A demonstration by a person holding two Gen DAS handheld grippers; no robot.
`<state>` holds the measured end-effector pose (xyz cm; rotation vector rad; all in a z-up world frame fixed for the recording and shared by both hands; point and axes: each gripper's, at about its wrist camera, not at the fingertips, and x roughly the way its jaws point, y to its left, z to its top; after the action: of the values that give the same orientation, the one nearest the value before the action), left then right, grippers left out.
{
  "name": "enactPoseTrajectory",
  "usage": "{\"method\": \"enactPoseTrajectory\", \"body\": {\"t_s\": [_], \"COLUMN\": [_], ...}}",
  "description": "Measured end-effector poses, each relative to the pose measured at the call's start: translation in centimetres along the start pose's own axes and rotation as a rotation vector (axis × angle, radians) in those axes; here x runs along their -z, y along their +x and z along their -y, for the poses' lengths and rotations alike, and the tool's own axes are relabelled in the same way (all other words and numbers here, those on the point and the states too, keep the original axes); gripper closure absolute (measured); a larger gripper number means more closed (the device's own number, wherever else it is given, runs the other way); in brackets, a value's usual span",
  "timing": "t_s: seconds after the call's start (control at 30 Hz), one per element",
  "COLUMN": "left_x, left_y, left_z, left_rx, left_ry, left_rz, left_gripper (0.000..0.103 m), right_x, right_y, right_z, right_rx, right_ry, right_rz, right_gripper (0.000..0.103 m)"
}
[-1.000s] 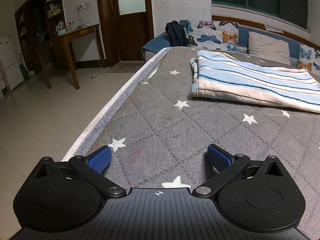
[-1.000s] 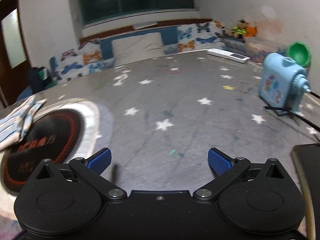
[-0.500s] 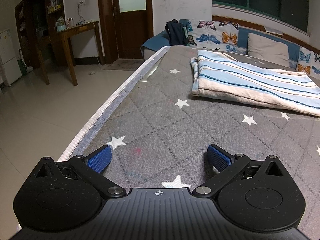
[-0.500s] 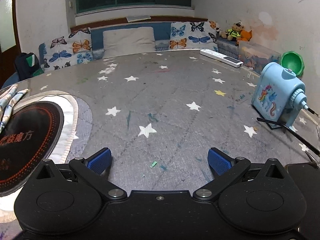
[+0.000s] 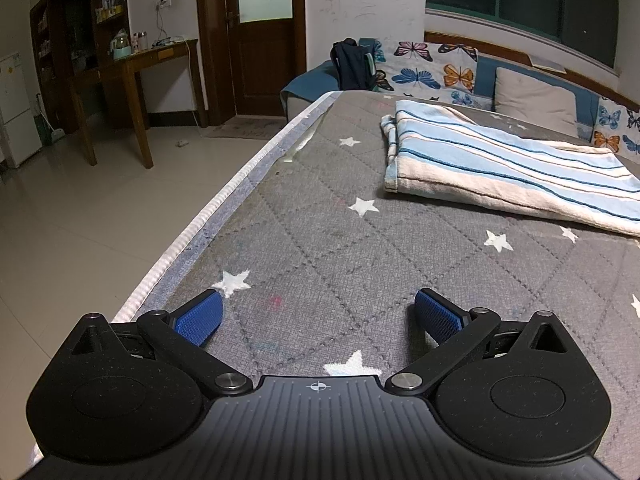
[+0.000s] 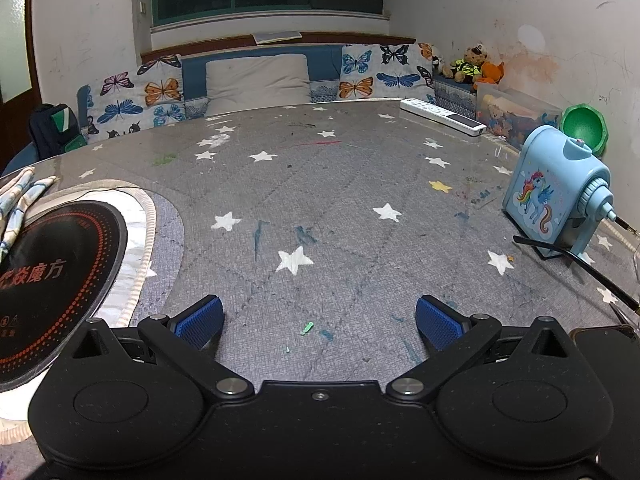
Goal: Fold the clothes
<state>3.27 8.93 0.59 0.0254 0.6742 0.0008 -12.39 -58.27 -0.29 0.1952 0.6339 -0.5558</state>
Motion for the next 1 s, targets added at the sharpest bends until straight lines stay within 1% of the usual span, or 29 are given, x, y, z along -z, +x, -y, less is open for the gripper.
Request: {"method": "enactPoseTrajectory", "body": {"t_s": [0.73, 0.87, 1.0], "left_x": [-0.1, 0.0, 0.1], "left_y": [-0.1, -0.2, -0.6], "left_z": [1.0, 1.0, 0.0], "left_rx": [0.01, -0.013, -0.057], "left_ry": [-0.012, -0.021, -0.052], "left_rz": [0.001, 0.003, -0.002], "left_gripper": [0.0, 0.0, 0.0], "right_x": [0.0, 0.0, -0.1], "right_y": [0.0, 0.0, 0.0], "right_z": [0.0, 0.0, 0.0], "right_rx": [0.0, 0.0, 0.0], "right_ry": [0.0, 0.0, 0.0], "right_rz": [0.0, 0.0, -0.001], "right_gripper": [0.0, 0.0, 0.0]}}
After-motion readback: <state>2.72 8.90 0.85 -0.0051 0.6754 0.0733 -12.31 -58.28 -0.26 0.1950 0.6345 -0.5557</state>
